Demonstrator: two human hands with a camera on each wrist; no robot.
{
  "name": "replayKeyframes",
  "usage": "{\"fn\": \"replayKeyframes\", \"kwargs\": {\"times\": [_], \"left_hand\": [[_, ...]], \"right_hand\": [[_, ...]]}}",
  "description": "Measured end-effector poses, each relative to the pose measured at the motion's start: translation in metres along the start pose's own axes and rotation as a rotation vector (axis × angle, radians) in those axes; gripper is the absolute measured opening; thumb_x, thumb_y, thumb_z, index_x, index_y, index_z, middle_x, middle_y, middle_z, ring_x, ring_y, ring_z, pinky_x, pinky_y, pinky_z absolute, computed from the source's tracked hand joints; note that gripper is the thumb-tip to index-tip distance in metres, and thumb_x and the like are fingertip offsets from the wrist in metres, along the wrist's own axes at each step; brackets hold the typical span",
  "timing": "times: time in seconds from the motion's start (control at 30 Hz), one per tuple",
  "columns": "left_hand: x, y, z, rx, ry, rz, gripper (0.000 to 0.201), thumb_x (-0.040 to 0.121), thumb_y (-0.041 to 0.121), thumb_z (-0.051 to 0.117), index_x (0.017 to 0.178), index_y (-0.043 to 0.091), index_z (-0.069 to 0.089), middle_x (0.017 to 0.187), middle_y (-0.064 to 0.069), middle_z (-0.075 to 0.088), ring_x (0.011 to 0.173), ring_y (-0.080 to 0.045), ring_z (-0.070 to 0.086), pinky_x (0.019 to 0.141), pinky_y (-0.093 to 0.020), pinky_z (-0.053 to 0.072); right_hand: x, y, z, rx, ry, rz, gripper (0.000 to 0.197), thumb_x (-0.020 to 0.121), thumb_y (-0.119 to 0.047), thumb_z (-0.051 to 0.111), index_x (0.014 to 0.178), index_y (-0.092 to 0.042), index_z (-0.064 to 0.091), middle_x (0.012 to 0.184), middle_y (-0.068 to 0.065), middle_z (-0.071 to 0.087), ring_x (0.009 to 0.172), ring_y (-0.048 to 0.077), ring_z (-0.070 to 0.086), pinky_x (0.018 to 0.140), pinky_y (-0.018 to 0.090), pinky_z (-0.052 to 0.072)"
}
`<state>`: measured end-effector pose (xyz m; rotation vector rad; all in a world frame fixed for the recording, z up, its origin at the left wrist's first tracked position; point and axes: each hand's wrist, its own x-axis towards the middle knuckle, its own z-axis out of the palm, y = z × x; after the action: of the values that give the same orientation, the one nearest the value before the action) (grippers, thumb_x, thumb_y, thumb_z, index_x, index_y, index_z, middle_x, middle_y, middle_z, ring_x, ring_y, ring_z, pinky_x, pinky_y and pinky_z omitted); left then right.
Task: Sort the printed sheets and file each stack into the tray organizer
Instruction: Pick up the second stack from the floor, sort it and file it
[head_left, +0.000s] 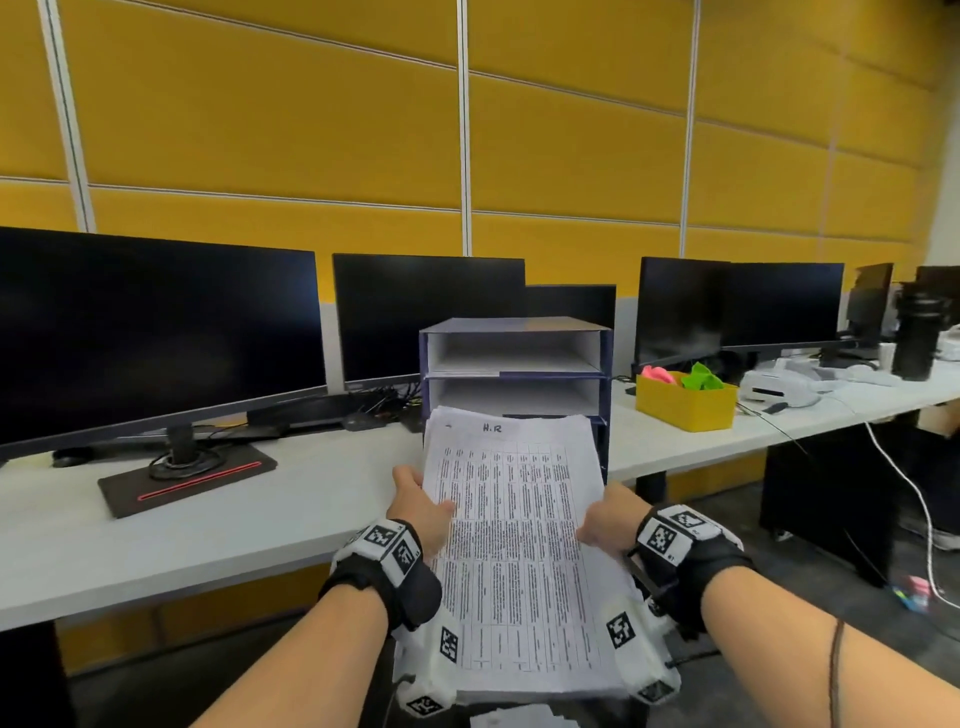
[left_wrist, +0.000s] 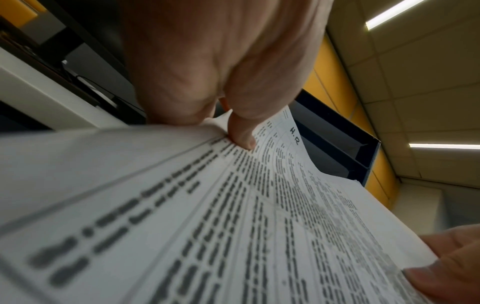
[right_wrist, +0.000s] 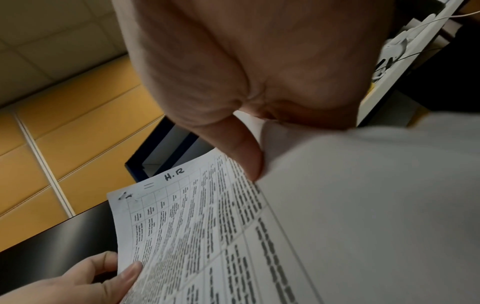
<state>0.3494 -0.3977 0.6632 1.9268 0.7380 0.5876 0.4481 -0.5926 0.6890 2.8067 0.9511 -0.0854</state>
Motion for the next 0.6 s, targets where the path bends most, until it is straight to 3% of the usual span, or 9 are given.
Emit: {"fn": "replayKeyframes", "kwargs": {"times": [0.1,0.17,0.23,0.3,0.37,0.4,0.43,0.53,0.6], "left_hand": [[0.0,-0.004,0.004,0.02,-0.015,-0.009,0.036,0.091,0.008,0.059,0.102,0.018,0.026,0.089,-0.007,0.054,0.084,-0.032,0.062,0.082,-0.047,0.056],[-0.002,-0.009,0.005,0.047,-0.045,-0.035,0.037,0.091,0.008,0.059,0.104,0.017,0.025,0.096,-0.01,0.056,0.087,-0.032,0.063,0.083,-0.046,0.055],[-0.003,-0.012,0.005,0.054,-0.056,-0.053,0.037,0.092,0.008,0.058,0.105,0.017,0.025,0.1,-0.012,0.056,0.085,-0.03,0.061,0.082,-0.043,0.055],[-0.002,-0.013,0.004,0.05,-0.04,-0.042,0.037,0.092,0.008,0.058,0.103,0.017,0.024,0.098,-0.013,0.055,0.08,-0.028,0.059,0.08,-0.042,0.055],[0.001,-0.009,0.003,0.069,-0.021,-0.005,0.036,0.092,0.01,0.058,0.101,0.018,0.024,0.095,-0.012,0.054,0.076,-0.027,0.057,0.077,-0.041,0.053],[0.002,-0.005,0.002,0.085,-0.016,0.02,0.035,0.092,0.012,0.058,0.102,0.019,0.025,0.093,-0.012,0.054,0.073,-0.026,0.055,0.073,-0.039,0.052],[0.004,-0.001,0.001,0.1,-0.02,0.039,0.034,0.093,0.012,0.058,0.104,0.02,0.027,0.092,-0.011,0.054,0.071,-0.025,0.054,0.068,-0.036,0.05],[0.012,0.01,0.0,0.155,-0.105,0.065,0.041,0.094,0.011,0.058,0.124,0.022,0.034,0.099,-0.01,0.055,0.076,-0.023,0.056,0.065,-0.03,0.047],[0.017,0.014,0.001,0.222,-0.181,0.08,0.056,0.094,0.011,0.059,0.141,0.022,0.029,0.117,-0.012,0.055,0.092,-0.025,0.058,0.077,-0.03,0.048]], "right_hand": [[-0.002,-0.001,0.002,-0.03,-0.06,0.033,0.013,0.1,-0.007,0.034,0.097,-0.011,0.046,0.076,0.009,0.047,0.103,0.03,0.054,0.067,0.025,0.029],[0.001,-0.003,0.006,-0.137,-0.119,-0.046,0.026,0.1,-0.011,0.03,0.102,-0.009,0.055,0.078,0.01,0.049,0.112,0.034,0.054,0.056,0.022,0.023],[0.001,-0.004,0.007,-0.181,-0.111,-0.069,0.03,0.1,-0.009,0.031,0.114,-0.005,0.057,0.086,0.013,0.053,0.113,0.035,0.053,0.053,0.021,0.018],[-0.005,-0.005,0.005,-0.232,-0.132,-0.062,0.032,0.099,-0.004,0.036,0.125,-0.004,0.054,0.114,0.018,0.058,0.107,0.033,0.055,0.051,0.02,0.016],[-0.001,-0.003,0.0,-0.189,-0.149,-0.075,0.033,0.095,-0.006,0.046,0.126,-0.002,0.054,0.126,0.018,0.056,0.083,0.021,0.053,0.05,0.017,0.022],[0.001,0.0,-0.004,-0.226,-0.085,-0.094,0.035,0.091,-0.008,0.052,0.125,0.0,0.054,0.126,0.02,0.057,0.072,0.016,0.049,0.051,0.016,0.029],[-0.003,0.002,-0.01,-0.097,-0.067,-0.058,0.036,0.09,-0.01,0.054,0.124,0.001,0.055,0.127,0.02,0.057,0.069,0.014,0.049,0.057,0.016,0.036],[0.003,0.01,-0.014,0.178,-0.016,0.078,0.034,0.097,-0.013,0.044,0.128,-0.003,0.055,0.124,0.018,0.057,0.104,0.027,0.056,0.087,0.025,0.042],[0.006,0.014,-0.013,0.31,-0.008,0.106,0.035,0.097,-0.014,0.045,0.127,-0.001,0.055,0.115,0.017,0.059,0.104,0.028,0.056,0.087,0.026,0.044]]}}
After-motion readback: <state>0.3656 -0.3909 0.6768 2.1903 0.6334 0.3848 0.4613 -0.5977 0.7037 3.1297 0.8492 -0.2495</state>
